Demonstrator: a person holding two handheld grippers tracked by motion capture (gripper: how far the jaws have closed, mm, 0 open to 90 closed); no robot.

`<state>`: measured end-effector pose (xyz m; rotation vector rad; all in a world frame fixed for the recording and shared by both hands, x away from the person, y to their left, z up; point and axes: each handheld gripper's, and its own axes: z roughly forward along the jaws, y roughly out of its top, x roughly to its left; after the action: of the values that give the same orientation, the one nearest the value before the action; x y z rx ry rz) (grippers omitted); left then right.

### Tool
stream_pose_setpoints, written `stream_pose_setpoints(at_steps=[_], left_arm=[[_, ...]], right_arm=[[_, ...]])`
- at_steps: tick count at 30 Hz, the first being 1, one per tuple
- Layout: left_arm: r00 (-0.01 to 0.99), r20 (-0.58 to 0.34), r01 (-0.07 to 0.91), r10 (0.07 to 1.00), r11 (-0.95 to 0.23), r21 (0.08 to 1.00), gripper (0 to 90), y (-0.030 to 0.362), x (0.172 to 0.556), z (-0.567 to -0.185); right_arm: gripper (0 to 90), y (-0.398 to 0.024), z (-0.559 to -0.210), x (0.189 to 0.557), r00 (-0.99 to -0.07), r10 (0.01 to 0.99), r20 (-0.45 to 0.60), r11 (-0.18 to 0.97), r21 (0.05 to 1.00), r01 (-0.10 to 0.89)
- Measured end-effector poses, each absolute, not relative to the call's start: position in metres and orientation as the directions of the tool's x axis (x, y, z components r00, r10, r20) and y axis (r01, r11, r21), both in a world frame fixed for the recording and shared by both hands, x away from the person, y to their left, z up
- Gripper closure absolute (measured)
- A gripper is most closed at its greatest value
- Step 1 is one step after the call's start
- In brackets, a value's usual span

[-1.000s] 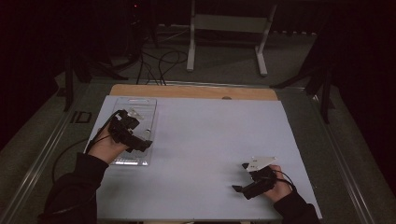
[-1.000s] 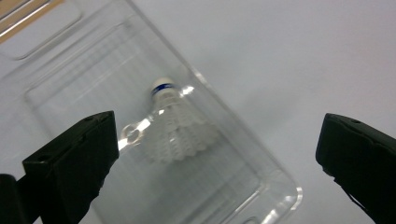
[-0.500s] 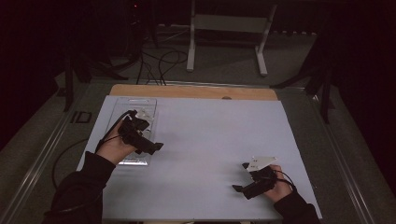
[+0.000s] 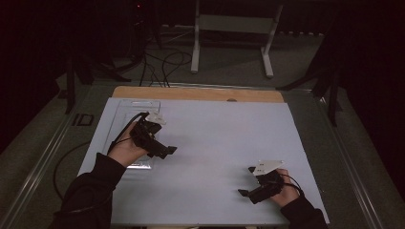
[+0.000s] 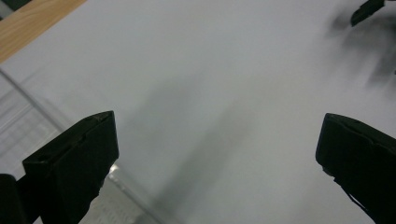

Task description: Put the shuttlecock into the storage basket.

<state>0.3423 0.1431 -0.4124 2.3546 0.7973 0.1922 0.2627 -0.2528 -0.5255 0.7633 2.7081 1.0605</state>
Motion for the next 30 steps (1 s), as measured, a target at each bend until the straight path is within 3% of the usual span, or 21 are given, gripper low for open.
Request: stream_pose_setpoints(at_steps=[14, 30], left_arm=[[0.867, -0.116, 0.424, 0.484, -0.597, 0.681, 0.3, 0.124, 0.340, -0.416], [0.919, -0.072, 0.329, 0.388, -0.654, 0.681, 0.3, 0.103, 0.332, -0.434]], right_arm=[[8.2, -0.253, -0.524, 0.262, -0.863, 0.501, 0.056, 0.623, 0.669, 0.405], [8.2, -0.252, -0.525, 0.263, -0.865, 0.499, 0.058, 0.625, 0.667, 0.405]])
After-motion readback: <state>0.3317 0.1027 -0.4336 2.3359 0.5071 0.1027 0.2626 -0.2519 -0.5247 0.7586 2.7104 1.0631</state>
